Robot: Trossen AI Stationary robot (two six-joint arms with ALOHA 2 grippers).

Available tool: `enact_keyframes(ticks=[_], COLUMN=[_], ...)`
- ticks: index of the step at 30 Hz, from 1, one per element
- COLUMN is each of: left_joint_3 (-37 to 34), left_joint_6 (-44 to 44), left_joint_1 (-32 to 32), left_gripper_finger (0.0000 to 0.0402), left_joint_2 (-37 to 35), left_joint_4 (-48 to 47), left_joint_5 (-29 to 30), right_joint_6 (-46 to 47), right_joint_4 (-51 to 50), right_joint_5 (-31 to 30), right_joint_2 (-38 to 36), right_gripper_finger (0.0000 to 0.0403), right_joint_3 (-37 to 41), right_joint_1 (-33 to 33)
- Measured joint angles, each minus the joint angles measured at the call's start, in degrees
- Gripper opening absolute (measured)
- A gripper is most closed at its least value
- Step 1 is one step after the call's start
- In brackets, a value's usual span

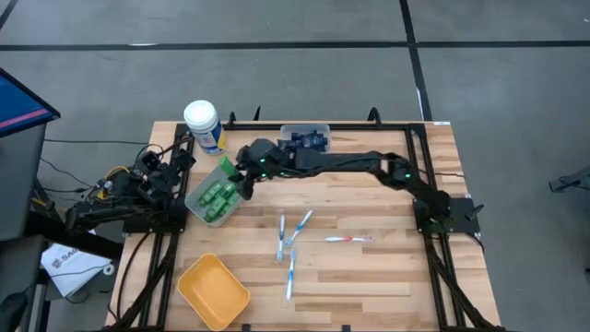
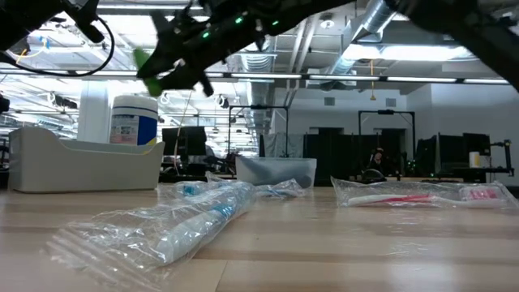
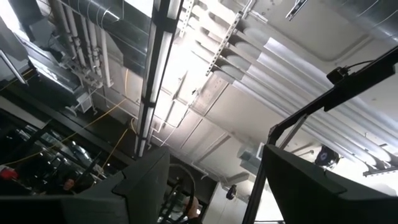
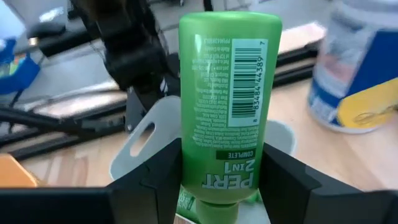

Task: Pick & Place Travel size toiletries
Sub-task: Put the green shampoo into the gray bin, then put the dark blue toothbrush into the orange bin

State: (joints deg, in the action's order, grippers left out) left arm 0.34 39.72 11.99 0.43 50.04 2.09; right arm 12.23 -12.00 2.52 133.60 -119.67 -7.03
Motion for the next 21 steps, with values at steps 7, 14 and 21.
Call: enact_keyframes(ticks=[7,14,21], left_joint_3=[0.0,0.0,0.0], left_joint_6=[0.0,0.0,0.0], left_joint_1=[0.0,0.0,0.0], left_gripper_finger=[0.0255,0.0255,0.0255], left_joint_2=[0.0,0.0,0.0], left_joint_4=[0.3,0.4,0.4], left_joint_5=[-0.2,-0.5,-0.4], right_joint_6=[-3.0,-5.7,-9.1], right_joint_4=[-5.7,-7.0,-9.5], right_joint_5=[0.7,0.6,0.5], right_joint_2=[10.8,12.1,11.9], right_gripper_finger=[0.017,0.0187,0.025], right_joint_3=[-15.5,-13.9,-14.0], right_joint_1=[-0.1,-0.1,-0.1])
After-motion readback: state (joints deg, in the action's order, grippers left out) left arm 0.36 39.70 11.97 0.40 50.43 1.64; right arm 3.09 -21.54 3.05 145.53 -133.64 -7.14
